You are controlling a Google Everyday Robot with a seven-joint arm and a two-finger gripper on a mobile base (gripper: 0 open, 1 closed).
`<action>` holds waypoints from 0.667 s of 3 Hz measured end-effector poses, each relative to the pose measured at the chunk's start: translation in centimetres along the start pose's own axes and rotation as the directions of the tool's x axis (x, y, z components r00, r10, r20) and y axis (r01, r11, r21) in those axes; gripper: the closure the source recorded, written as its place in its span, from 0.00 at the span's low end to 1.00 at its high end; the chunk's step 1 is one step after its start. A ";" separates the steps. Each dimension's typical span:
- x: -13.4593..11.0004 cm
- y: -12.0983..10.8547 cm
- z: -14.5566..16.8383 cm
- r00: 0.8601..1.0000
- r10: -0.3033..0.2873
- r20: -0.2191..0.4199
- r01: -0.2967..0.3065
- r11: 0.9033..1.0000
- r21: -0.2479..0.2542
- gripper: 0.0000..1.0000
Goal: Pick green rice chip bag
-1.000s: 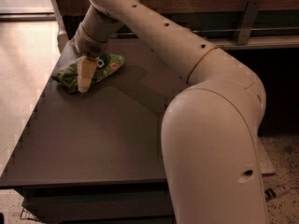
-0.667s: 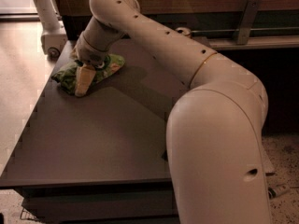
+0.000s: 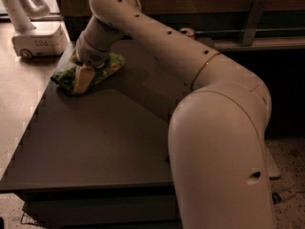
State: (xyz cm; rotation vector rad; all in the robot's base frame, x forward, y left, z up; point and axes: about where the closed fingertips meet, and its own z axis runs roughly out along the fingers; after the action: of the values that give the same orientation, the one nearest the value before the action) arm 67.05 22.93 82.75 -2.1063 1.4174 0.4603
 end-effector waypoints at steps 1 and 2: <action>0.0 0.0 0.0 1.000 0.000 0.000 0.000 1.000 0.000 1.00; 0.0 0.0 0.0 1.000 0.000 0.000 0.000 1.000 0.000 1.00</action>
Offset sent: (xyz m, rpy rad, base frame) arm 0.0021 0.0030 0.0156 0.0342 0.0051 0.0492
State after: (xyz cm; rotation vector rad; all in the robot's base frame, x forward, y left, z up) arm 67.05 22.94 82.81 -2.1064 1.4171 0.4604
